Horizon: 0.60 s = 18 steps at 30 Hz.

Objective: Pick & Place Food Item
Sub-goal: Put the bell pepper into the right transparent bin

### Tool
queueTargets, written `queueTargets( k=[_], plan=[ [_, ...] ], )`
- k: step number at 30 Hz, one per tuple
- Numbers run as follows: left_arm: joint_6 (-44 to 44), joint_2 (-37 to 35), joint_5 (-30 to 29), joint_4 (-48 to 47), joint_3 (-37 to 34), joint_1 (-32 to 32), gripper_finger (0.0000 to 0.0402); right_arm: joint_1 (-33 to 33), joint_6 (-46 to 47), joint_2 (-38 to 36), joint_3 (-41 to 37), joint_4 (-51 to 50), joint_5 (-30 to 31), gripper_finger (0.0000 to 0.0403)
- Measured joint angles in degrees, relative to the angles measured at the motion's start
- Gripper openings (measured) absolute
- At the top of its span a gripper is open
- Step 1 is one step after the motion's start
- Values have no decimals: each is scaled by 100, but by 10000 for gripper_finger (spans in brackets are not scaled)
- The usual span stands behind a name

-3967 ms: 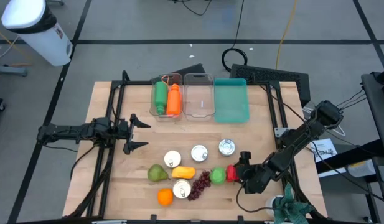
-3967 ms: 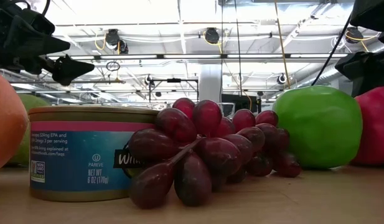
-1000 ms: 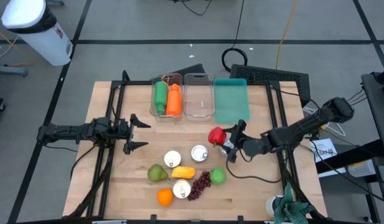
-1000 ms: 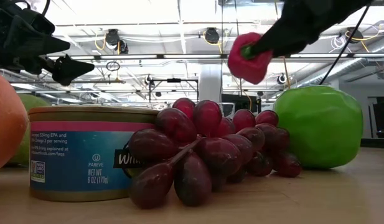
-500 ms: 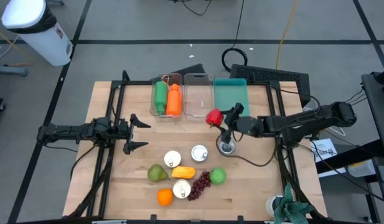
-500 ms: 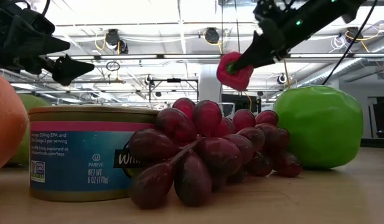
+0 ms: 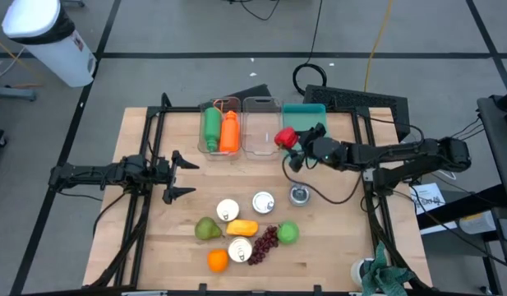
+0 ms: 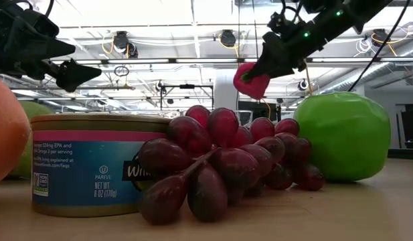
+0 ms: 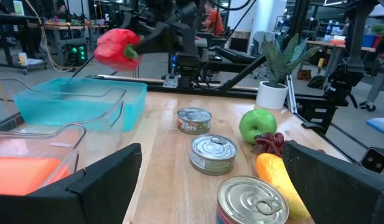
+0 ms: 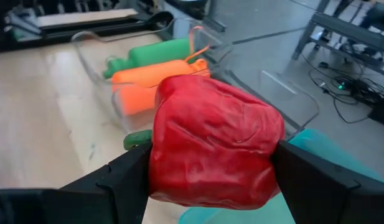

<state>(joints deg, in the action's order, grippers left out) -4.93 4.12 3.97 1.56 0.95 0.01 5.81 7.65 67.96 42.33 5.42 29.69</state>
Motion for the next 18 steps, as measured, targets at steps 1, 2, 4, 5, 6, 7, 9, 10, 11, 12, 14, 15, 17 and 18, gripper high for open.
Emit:
queueTargets(
  k=[1, 2, 4, 5, 6, 7, 9, 10, 11, 12, 14, 15, 17, 18],
  plan=[
    [0, -2, 0, 0, -2, 0, 399, 59, 16, 0, 0, 34, -1, 288],
    [0, -1, 0, 0, 0, 0, 399, 123, 51, 0, 0, 46, -2, 288],
    [2, -1, 0, 0, -1, 0, 399, 252, 180, 0, 0, 48, 0, 288],
    [2, -1, 0, 0, -1, 0, 399, 310, 281, 0, 0, 46, 1, 288],
    [2, -2, 0, 1, 0, 0, 399, 362, 410, 0, 0, 44, 2, 288],
    [2, -2, 0, 2, -1, 0, 399, 404, 533, 0, 0, 43, 2, 288],
    [2, 0, 0, 0, 0, 0, 399, 446, 732, 47, 0, 55, 6, 288],
    [2, -2, 0, 0, -2, 0, 399, 459, 781, 75, 0, 55, 5, 288],
    [2, -2, 0, 0, 0, 0, 399, 469, 800, 108, -2, 37, 7, 288],
    [2, -2, 0, 0, -2, 0, 399, 474, 817, 150, -4, 49, 9, 288],
    [2, -2, 0, 0, 0, 0, 399, 485, 819, 255, -4, 133, 13, 288],
    [1, -1, 0, 0, -1, 0, 399, 501, 817, 311, -6, 169, 11, 288],
    [2, -1, 0, 1, 0, 0, 399, 506, 811, 425, -7, 355, 13, 288],
    [2, -2, 0, 0, -2, 0, 399, 506, 788, 489, -7, 474, 13, 288]
  ],
)
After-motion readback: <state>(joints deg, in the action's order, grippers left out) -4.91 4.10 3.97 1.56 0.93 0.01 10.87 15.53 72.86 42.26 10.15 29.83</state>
